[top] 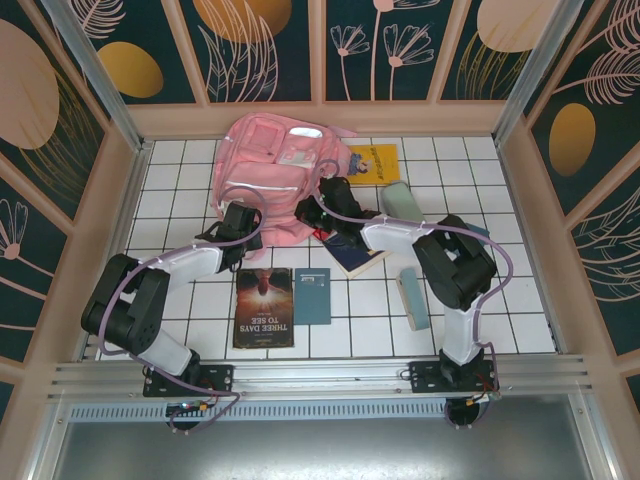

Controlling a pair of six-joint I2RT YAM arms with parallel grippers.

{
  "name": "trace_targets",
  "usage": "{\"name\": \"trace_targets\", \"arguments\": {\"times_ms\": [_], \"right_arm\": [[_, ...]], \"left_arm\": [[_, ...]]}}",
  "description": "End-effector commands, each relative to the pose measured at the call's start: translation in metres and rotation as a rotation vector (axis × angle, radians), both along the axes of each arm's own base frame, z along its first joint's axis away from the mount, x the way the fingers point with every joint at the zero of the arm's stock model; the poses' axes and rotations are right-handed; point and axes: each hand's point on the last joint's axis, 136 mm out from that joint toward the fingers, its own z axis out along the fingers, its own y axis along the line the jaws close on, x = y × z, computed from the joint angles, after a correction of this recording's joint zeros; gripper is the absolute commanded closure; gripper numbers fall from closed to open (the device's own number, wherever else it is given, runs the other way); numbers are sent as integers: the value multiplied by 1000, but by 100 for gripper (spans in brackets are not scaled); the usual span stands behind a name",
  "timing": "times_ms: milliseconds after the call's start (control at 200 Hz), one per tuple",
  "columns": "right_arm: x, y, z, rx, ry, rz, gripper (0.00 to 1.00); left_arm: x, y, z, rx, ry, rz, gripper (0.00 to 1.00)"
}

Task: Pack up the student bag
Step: Unzip the student bag at the top-left of the table.

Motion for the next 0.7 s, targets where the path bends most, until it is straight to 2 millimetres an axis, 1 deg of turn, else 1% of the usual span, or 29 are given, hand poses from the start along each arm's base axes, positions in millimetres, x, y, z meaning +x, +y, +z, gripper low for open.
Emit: {"name": "trace_targets", "arguments": {"times_ms": [0, 75, 170, 260, 415, 440, 510, 515, 540, 636, 696], "right_arm": [[8, -9, 46, 56, -115, -9, 100], [11, -15, 47, 55, -117, -16, 100], [15, -26, 46, 48, -122, -34, 100], [23, -42, 47, 39, -125, -62, 100], [35, -69, 47, 16, -137, -107, 100], [37, -71, 48, 15, -140, -109, 100], [37, -71, 50, 8, -149, -98, 100], [43, -80, 51, 6, -150, -118, 100], [47, -85, 52, 2, -152, -126, 100], [54, -94, 56, -6, -164, -135, 100], [59, -100, 59, -15, -171, -139, 100]], "left_arm": [[5, 1, 12, -22, -44, 9, 100], [0, 7, 14, -11, -33, 38, 100], [-8, 24, 14, 38, -11, 111, 100], [-19, 42, 17, 87, 2, 187, 100], [-36, 75, 34, 136, -27, 324, 100], [-38, 80, 36, 136, -29, 341, 100], [-40, 93, 43, 137, -38, 383, 100], [-40, 93, 43, 137, -38, 386, 100], [-41, 98, 46, 140, -42, 402, 100], [-44, 114, 54, 153, -54, 462, 100], [-46, 118, 59, 151, -64, 477, 100]]}}
